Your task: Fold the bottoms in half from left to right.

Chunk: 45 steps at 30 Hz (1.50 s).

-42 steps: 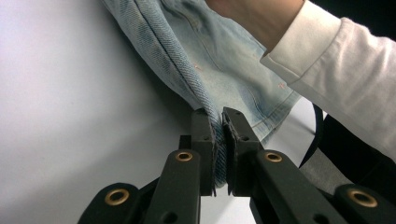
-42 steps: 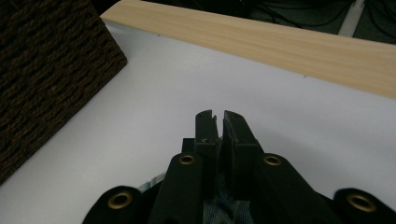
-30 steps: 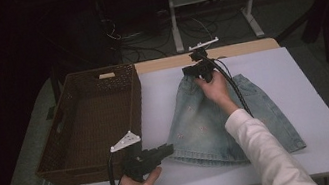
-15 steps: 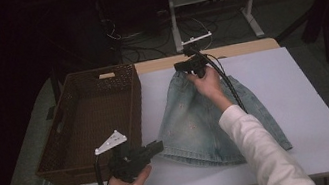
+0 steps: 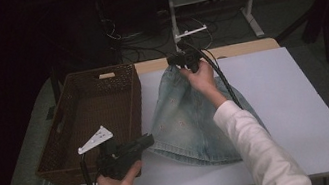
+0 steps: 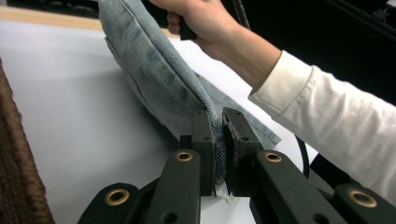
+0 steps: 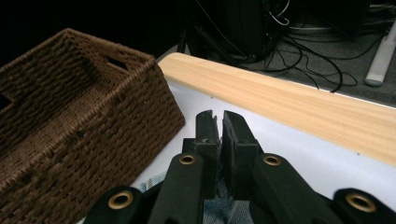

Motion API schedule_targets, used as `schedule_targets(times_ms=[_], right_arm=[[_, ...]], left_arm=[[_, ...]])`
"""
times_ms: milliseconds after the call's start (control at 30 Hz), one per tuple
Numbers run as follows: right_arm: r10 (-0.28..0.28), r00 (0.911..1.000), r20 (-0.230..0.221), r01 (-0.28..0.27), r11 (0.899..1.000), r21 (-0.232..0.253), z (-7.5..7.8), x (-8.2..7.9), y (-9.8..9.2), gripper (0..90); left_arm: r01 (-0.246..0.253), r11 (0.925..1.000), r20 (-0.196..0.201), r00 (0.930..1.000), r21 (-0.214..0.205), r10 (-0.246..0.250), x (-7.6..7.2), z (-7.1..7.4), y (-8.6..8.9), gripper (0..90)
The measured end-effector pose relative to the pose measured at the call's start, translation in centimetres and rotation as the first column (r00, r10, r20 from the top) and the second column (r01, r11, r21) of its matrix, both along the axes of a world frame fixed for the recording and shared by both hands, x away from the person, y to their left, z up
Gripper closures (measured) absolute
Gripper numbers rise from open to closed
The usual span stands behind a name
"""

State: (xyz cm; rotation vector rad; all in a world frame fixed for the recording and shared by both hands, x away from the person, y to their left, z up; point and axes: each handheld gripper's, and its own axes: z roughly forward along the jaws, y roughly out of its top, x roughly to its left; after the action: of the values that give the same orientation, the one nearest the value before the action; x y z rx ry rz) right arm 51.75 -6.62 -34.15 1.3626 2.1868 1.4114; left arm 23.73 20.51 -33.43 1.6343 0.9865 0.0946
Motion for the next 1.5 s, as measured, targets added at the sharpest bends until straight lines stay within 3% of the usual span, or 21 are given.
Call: schedule_targets(times_ms=[67, 233, 500, 900, 1133, 1500], right_arm=[[0.003, 1.0000, -0.006, -0.003, 1.000, 0.017, 0.0, 0.0, -0.1, 84.6], [0.017, 0.9992, -0.037, -0.017, 1.000, -0.001, -1.0, 0.1, 0.0, 84.7], [0.020, 0.9979, -0.061, -0.019, 1.000, 0.017, -2.4, 0.1, -0.4, 84.6], [0.017, 0.9978, -0.064, -0.016, 1.000, 0.019, -2.2, -0.1, -1.4, 84.6], [0.016, 0.9975, -0.069, -0.014, 0.999, 0.032, -2.8, -0.3, -2.5, 84.7], [-0.006, 0.9971, -0.076, 0.008, 1.000, 0.027, -2.9, -0.7, -5.6, 85.0]], left_arm=[[0.014, 0.9999, 0.001, 0.9999, 0.007, -0.014, 0.0, 0.1, -0.2, 83.1], [0.060, 0.9978, -0.014, 0.9981, 0.029, -0.060, -0.1, -0.6, -1.6, 83.1], [0.106, 0.9931, -0.026, 0.9941, 0.050, -0.105, 0.0, -1.2, -3.2, 83.0], [0.166, 0.9839, -0.023, 0.9860, 0.065, -0.165, 0.2, -1.4, -5.4, 83.0], [0.243, 0.9680, -0.048, 0.9695, 0.062, -0.240, 0.6, -2.9, -8.6, 83.0], [0.324, 0.9441, -0.067, 0.9450, 0.060, -0.320, 1.5, -3.7, -11.9, 82.9]])
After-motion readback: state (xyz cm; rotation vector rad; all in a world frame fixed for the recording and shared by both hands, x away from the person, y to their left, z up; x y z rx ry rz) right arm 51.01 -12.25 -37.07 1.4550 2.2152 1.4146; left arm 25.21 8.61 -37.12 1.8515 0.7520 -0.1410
